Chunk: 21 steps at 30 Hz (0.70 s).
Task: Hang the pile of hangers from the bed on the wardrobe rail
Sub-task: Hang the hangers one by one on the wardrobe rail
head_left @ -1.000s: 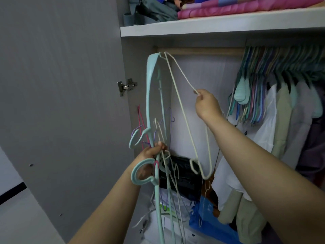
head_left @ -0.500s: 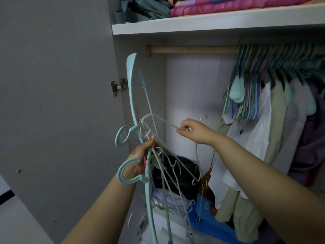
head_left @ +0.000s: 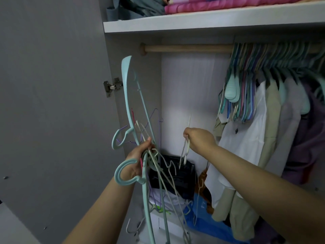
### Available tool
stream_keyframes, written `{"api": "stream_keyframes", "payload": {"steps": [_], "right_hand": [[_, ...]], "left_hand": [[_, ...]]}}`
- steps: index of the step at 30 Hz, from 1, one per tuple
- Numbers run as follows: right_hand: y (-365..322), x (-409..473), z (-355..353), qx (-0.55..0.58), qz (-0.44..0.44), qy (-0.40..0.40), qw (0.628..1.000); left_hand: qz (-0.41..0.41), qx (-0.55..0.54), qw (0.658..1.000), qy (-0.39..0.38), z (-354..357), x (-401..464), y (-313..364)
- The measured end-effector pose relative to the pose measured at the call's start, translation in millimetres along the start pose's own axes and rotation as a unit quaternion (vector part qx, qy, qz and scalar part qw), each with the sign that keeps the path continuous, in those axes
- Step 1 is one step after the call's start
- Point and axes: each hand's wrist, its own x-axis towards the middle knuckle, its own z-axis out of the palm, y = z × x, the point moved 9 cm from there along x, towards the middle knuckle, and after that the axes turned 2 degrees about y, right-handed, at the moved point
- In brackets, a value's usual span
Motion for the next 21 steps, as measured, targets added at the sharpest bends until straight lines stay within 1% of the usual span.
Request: {"api": "stream_keyframes", "payload": {"steps": [1,2,3,4,6,8,9,10,11,13,16,18,21], "right_hand": [[12,1,10,0.143,0.061,-0.049,0.987],[19,-1,19,0.309,0.123,-0.095,0.938],[23,-3,28,0.456,0.181,-0.120,0.863],[24,-6,28,0.553,0.212,-0.132,0.795],[20,-9,18,0.650,0.223,-0.150,0.711],[11,-11,3,0.705,0.215,-0.193,0.647],[7,-9,-5,0.716,0.213,-0.205,0.632],[6,-5,-15,0.723,0.215,-0.196,0.627],[6,0,-23,0.724,0.226,-0.169,0.629],[19,16,-36,0.714,0.268,-0.085,0.641],[32,46,-75,0.717,0.262,0.032,0.645],[39,66,-104,0.725,0.248,0.085,0.637],[58,97,-134,0.731,0.254,0.143,0.616]], "left_hand": [[0.000,-0.003,1.000,-0.006,0,1,-1],[0.000,-0.001,1.000,-0.010,0,2,-1],[-0.002,0.005,1.000,-0.011,-1,3,-1],[-0.006,0.013,1.000,-0.007,-1,3,-1],[-0.014,0.027,1.000,-0.005,2,2,0],[-0.017,0.045,0.999,0.003,5,2,2],[-0.018,0.050,0.999,0.005,6,3,3],[-0.019,0.053,0.998,0.004,7,4,4],[-0.020,0.053,0.998,0.000,9,6,5],[-0.018,0.055,0.998,-0.007,13,8,9],[-0.016,0.059,0.998,-0.007,18,12,15],[-0.011,0.069,0.998,-0.004,23,12,21],[-0.010,0.074,0.997,-0.010,33,17,30]]}}
